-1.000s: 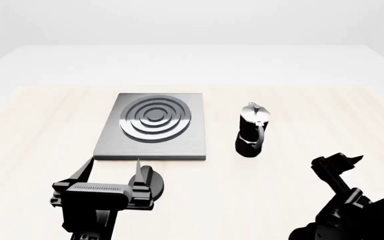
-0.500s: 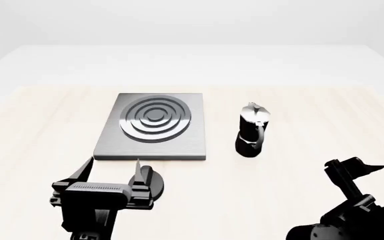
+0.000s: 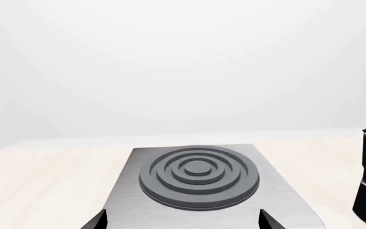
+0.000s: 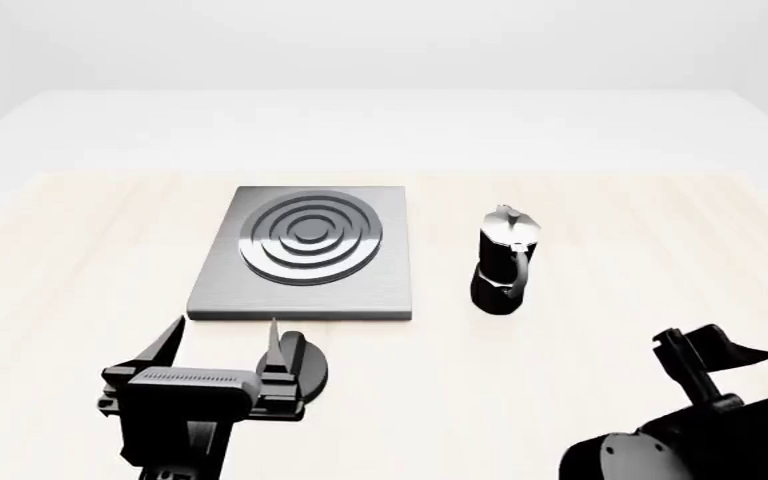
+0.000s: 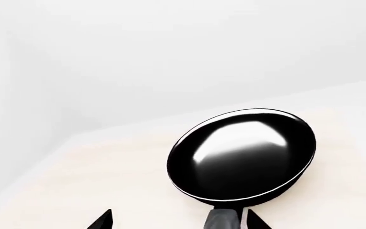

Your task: Put the frying pan on the stove.

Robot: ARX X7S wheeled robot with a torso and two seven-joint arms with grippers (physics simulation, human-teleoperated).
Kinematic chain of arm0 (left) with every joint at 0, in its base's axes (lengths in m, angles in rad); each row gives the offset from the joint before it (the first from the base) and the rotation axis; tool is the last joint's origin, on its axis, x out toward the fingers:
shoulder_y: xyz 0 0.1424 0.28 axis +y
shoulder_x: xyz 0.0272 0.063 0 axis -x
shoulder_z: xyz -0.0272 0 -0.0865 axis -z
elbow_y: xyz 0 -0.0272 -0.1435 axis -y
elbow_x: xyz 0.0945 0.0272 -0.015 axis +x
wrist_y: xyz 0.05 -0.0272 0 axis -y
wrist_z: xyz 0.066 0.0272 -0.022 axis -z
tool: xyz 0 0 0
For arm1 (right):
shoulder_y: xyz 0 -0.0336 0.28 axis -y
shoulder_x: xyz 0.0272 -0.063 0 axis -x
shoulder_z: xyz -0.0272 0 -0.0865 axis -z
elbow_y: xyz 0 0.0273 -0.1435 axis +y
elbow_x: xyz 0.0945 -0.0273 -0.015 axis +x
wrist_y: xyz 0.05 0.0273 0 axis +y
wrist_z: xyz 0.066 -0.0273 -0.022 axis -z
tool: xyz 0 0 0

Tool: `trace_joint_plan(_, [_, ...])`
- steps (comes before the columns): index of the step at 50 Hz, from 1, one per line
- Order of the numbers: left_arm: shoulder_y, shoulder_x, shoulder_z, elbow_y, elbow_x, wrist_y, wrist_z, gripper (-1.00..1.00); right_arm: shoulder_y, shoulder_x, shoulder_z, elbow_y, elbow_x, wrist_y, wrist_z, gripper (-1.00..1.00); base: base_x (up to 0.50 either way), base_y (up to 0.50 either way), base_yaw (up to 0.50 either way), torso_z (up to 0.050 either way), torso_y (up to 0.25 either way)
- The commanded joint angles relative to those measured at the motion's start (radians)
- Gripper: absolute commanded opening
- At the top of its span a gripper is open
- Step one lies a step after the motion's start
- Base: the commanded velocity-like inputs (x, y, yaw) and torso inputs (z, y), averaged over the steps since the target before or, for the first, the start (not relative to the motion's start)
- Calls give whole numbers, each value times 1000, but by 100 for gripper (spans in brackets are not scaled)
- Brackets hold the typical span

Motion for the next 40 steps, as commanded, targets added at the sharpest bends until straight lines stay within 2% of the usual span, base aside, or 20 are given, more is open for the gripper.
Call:
trace_joint_plan(1, [1, -4, 1, -5, -5, 7, -3, 100, 36, 7, 0, 44, 16, 31, 35, 100, 0, 0, 0, 0, 0])
trace_joint_plan(40, [2, -16, 13, -3, -14, 14, -18, 100, 159, 10, -22, 225, 24, 119, 113, 100, 0, 0, 0, 0, 0])
